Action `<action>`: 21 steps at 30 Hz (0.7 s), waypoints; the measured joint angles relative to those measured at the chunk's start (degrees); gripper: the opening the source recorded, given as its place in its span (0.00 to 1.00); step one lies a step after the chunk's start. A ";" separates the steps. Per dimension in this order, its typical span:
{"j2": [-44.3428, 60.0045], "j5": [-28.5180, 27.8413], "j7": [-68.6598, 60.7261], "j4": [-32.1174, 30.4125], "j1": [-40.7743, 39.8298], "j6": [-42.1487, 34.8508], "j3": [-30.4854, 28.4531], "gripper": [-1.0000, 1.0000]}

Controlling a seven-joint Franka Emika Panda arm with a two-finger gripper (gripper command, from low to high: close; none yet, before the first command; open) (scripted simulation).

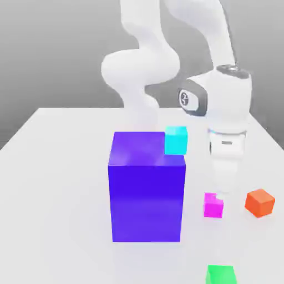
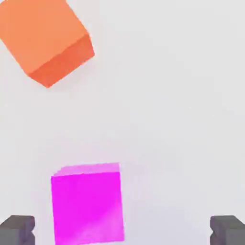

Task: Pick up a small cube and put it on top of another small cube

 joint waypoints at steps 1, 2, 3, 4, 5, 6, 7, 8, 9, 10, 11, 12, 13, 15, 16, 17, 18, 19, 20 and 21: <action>2.14 -0.87 0.48 0.27 0.53 1.73 -0.83 0.50; 4.25 -1.52 0.85 0.60 1.17 3.43 -1.69 0.50; 6.34 -1.99 1.18 0.95 1.96 5.13 -2.61 0.50; 8.43 -2.19 1.35 1.32 2.72 6.84 -3.41 0.50; 10.54 -2.25 1.42 1.70 3.38 8.56 -4.08 0.50; 11.62 -2.31 1.48 1.90 3.72 9.45 -4.42 0.00; 11.62 -2.31 1.48 1.90 3.72 9.45 -4.42 0.00; 11.62 -2.32 1.49 1.90 3.71 9.44 -4.42 0.00; 11.62 -2.34 1.52 1.90 3.71 9.41 -4.42 0.00; 11.62 -2.38 1.55 1.90 3.71 9.38 -4.41 0.00; 11.62 -2.42 1.60 1.90 3.71 9.34 -4.41 0.00; 12.16 -2.50 1.66 2.00 3.86 9.80 -4.58 0.00; 11.40 -2.53 1.66 1.86 3.67 9.18 -4.42 0.00; 8.25 -2.42 1.54 1.27 2.68 6.64 -3.42 0.00; 6.34 -1.86 1.12 0.91 2.25 5.06 -2.85 0.00; 4.34 -1.05 0.51 0.54 1.97 3.44 -2.36 0.00; 2.30 -0.26 -0.07 0.16 1.76 1.78 -1.94 0.00; 0.24 0.49 -0.61 -0.22 1.77 0.10 -1.71 0.00; -1.83 1.14 -1.06 -0.60 1.86 -1.58 -1.57 0.00; -3.52 1.60 -1.32 -0.68 2.32 -3.21 -1.87 0.00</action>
